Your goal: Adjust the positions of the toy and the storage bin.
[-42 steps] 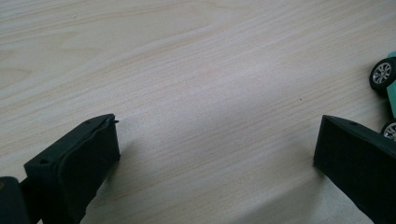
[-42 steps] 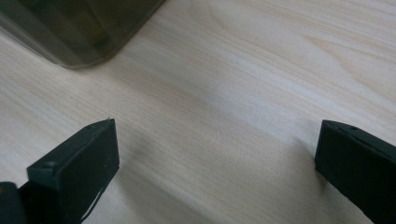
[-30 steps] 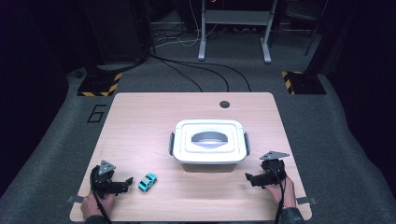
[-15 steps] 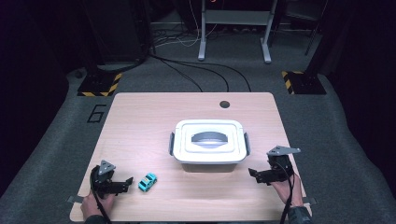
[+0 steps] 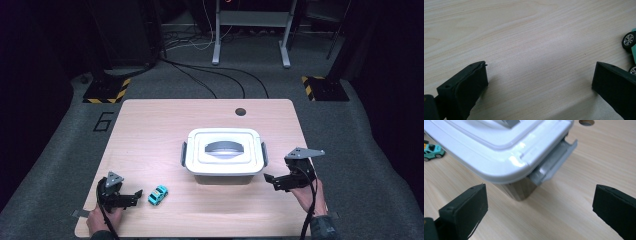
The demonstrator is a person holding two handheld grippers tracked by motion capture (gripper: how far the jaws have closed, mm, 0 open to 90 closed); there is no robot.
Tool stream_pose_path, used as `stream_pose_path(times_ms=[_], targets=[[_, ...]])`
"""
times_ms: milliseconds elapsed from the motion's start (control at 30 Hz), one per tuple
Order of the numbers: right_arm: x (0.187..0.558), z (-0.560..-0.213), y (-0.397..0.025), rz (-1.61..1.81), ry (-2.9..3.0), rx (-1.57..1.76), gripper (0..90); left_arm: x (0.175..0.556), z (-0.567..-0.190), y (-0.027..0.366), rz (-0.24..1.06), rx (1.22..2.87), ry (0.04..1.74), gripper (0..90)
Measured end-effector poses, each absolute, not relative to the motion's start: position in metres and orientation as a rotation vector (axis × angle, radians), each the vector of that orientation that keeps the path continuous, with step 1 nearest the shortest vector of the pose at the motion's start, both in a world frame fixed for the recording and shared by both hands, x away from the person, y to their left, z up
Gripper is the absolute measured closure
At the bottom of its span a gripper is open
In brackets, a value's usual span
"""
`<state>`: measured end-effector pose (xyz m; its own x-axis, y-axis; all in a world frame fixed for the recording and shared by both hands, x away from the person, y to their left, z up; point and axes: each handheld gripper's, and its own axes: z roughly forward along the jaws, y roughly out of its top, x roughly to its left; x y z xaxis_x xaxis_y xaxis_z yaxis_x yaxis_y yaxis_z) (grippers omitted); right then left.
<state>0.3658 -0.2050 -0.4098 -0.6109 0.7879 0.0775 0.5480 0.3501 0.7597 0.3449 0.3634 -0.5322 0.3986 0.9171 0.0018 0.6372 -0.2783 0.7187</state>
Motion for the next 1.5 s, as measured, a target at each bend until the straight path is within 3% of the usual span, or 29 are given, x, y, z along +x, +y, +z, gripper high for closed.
stream_pose_path(times_ms=[400,1133,1367,1500], targets=[[0.38,-0.379,-0.173,1.152,2.34,1.07,0.0,0.345,-0.532,0.363,0.558,2.009,1.331,0.0],[0.414,-0.364,-0.111,1.087,2.438,0.933,1.4,0.345,-0.532,0.363,0.558,2.02,1.325,0.0],[0.425,-0.369,-0.09,1.044,2.479,0.85,19.0,0.345,-0.532,0.363,0.558,2.019,1.326,0.0],[0.43,-0.37,-0.078,1.019,2.495,0.822,34.8,0.345,-0.532,0.363,0.559,2.019,1.326,0.0]])
